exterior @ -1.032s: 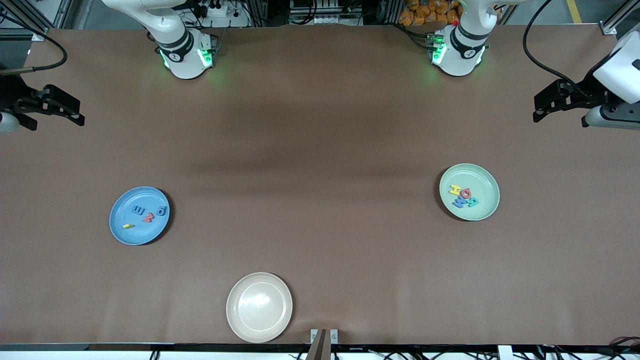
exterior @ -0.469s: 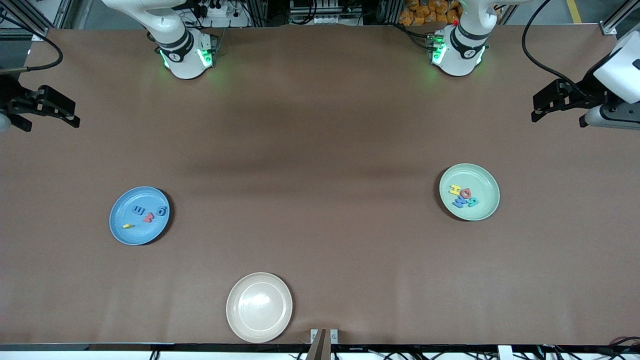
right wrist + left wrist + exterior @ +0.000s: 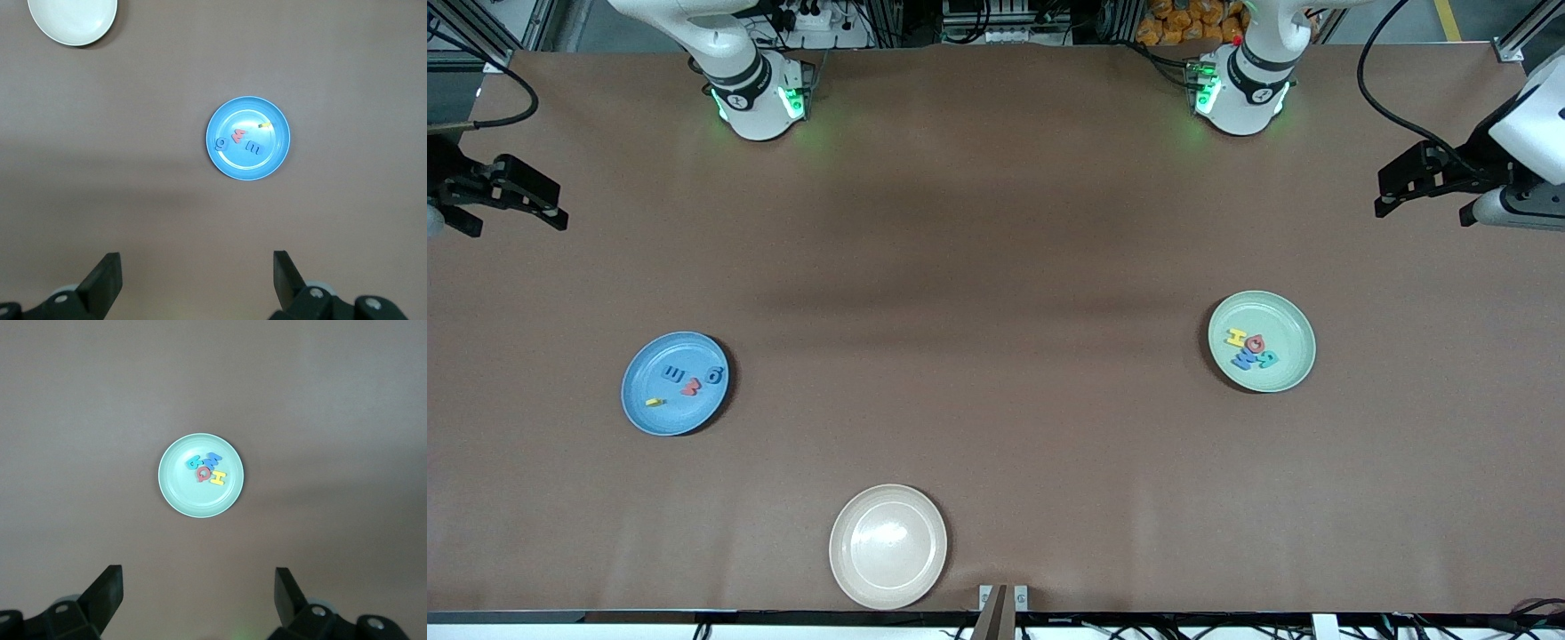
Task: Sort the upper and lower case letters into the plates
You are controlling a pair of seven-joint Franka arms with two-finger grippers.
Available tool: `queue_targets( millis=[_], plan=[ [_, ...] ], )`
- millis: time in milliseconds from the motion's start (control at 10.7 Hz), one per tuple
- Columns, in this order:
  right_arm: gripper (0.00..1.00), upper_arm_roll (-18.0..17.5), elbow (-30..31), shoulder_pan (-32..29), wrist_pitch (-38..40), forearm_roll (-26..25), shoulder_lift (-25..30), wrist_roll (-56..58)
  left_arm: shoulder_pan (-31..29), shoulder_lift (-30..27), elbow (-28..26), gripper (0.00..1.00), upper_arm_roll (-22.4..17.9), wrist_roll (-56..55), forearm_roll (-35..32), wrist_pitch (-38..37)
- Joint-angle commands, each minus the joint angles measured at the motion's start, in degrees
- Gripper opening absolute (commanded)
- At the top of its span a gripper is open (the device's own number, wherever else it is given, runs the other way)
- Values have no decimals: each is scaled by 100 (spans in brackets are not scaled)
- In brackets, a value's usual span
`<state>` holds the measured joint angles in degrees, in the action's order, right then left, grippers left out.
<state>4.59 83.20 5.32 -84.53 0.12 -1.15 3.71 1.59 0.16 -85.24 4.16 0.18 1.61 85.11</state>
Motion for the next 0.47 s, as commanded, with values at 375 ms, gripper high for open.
queue_targets(
  millis=[375],
  plan=[
    [100, -81, 47, -75, -3, -47, 53, -81, -10, -52, 25, 100, -55, 43, -37, -127]
  ],
)
